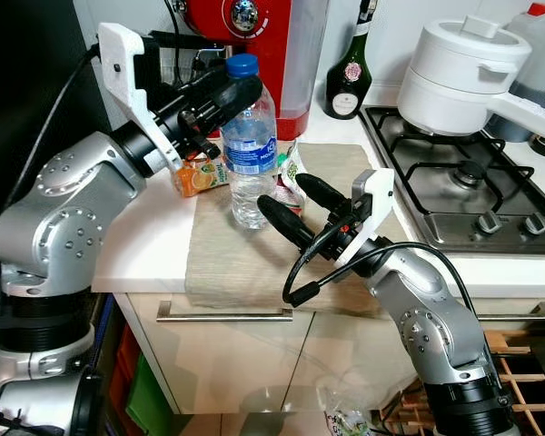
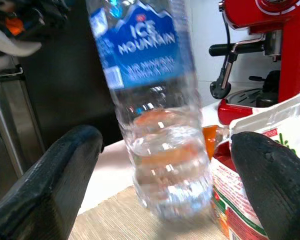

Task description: Restocking fridge

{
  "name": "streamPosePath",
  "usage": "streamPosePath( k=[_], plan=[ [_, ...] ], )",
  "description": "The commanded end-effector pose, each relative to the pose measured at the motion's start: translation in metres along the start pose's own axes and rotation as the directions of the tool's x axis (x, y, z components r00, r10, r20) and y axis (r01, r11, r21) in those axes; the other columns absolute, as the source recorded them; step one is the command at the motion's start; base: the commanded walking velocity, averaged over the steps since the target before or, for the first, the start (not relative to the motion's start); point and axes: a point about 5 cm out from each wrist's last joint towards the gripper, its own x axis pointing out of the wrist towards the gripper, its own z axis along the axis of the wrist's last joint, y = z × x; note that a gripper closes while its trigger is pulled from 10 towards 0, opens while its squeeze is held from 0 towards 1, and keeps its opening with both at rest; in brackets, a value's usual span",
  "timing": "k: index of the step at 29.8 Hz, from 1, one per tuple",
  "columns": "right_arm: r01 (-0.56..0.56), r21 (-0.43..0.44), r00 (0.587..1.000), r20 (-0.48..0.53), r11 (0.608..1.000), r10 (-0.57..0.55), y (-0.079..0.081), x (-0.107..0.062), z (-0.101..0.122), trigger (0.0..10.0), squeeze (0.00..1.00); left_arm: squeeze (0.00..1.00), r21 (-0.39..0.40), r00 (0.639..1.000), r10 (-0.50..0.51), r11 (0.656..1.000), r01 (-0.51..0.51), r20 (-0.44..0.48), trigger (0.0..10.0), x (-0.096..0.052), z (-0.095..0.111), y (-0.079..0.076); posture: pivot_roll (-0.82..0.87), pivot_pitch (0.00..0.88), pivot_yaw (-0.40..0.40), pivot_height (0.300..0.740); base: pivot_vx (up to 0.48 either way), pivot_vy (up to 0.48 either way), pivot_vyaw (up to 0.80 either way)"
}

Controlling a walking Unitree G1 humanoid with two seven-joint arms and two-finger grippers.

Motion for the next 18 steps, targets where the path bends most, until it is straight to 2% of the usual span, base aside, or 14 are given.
streamPosePath(
  k=[1, 4, 5, 6, 9, 10, 11, 13, 18],
  plan=[
    [0.043, -0.005, 0.999, 0.008, 0.999, -0.043, -0.005, 0.0, 0.0, 10.0, 0.0, 0.0, 0.049, 0.999, 0.001, 0.999, -0.003, 0.033, 0.0, 0.0, 0.014, -0.001, -0.03, 0.0, 0.0, 0.74, 0.0, 0.0, 0.0],
    [0.169, 0.003, 0.984, 0.054, 0.986, -0.169, -0.021, 0.002, 0.007, 10.0, 0.0, 0.0, 0.05, 0.999, 0.028, 0.998, -0.029, 0.019, 0.0, -0.003, 0.008, 0.0, -0.02, 0.0, -0.003, 0.74, 0.0, 0.0, 0.0],
    [0.169, 0.003, 0.984, 0.054, 0.986, -0.169, -0.021, 0.002, 0.007, 10.0, 0.0, 0.0, 0.05, 0.999, 0.028, 0.998, -0.029, 0.019, 0.0, -0.003, 0.008, 0.0, -0.02, 0.0, -0.003, 0.74, 0.0, 0.0, 0.0],
    [0.227, 0.009, 0.97, 0.083, 0.974, -0.227, -0.029, 0.002, 0.012, 10.0, 0.0, 0.0, 0.047, 0.999, 0.045, 0.998, -0.046, 0.012, 0.0, -0.003, 0.004, 0.0, -0.02, 0.0, -0.004, 0.74, 0.0, 0.0, 0.0],
    [0.287, -0.014, 0.952, 0.111, 0.958, -0.284, -0.036, 0.002, 0.017, 10.0, 0.0, 0.0, 0.073, 0.996, 0.091, 0.993, -0.092, 0.014, 0.0, -0.003, 0.003, 0.002, -0.03, 0.0, -0.003, 0.74, 0.0, 0.0, 0.0],
    [0.316, -0.022, 0.942, 0.124, 0.948, -0.311, -0.038, 0.002, 0.018, 10.0, 0.0, 0.0, 0.084, 0.993, 0.117, 0.989, -0.118, 0.013, 2.4, -0.003, 0.003, 0.004, -0.03, 0.0, -0.004, 0.74, 0.0, 0.0, 0.0],
    [0.367, -0.039, 0.922, 0.144, 0.929, -0.359, -0.043, 0.001, 0.021, 10.0, 0.0, 0.0, 0.111, 0.985, 0.171, 0.979, -0.172, 0.022, 10.0, -0.003, 0.003, 0.008, -0.03, 0.0, -0.004, 0.74, 0.0, 0.0, 0.0],
    [0.438, -0.055, 0.889, 0.177, 0.897, -0.423, -0.05, 0.001, 0.025, 10.0, 0.0, 0.0, 0.13, 0.967, 0.251, 0.958, -0.255, 0.044, 10.0, -0.003, 0.004, 0.015, -0.03, 0.0, -0.004, 0.74, 0.0, 0.0, 0.0],
    [0.493, -0.108, 0.855, 0.243, 0.863, -0.458, -0.052, 0.006, 0.034, 10.0, 0.0, 0.0, 0.136, 0.947, 0.306, 0.939, -0.317, 0.093, 10.0, 0.001, 0.007, 0.015, -0.03, 0.0, -0.005, 0.74, 0.0, 0.0, 0.0]
  ],
)
